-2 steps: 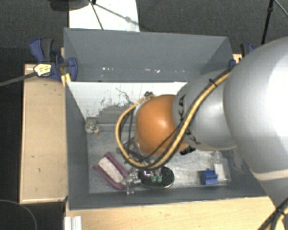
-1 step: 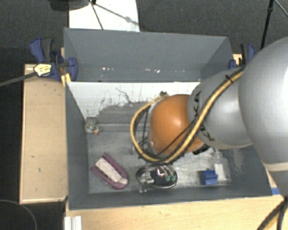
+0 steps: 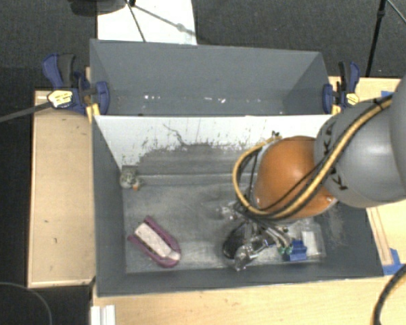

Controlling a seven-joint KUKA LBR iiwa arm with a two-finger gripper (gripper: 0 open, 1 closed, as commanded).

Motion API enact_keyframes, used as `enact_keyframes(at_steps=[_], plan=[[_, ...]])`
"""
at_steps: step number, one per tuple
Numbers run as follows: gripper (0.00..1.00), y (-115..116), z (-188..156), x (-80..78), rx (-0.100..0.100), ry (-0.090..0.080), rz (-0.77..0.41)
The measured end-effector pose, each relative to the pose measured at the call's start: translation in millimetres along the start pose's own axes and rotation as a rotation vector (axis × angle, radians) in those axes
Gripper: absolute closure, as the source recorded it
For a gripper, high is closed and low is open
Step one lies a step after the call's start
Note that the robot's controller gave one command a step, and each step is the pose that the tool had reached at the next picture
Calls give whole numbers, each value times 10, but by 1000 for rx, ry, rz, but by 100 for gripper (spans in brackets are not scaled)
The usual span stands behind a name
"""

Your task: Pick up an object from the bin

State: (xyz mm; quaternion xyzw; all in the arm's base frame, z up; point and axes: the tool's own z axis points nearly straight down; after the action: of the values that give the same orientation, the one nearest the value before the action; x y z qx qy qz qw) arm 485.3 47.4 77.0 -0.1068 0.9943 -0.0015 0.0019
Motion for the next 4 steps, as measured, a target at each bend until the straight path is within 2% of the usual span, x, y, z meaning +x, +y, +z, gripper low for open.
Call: enact_keyframes(at_steps=[1,2,3,4], plan=[[100,55,6,3,-4,2,-2],[0,54,0,-10,-4,-1,1],[0,-836,-245,57,1,-2,-89],[100,-774,-229,56,-4,2,-91]])
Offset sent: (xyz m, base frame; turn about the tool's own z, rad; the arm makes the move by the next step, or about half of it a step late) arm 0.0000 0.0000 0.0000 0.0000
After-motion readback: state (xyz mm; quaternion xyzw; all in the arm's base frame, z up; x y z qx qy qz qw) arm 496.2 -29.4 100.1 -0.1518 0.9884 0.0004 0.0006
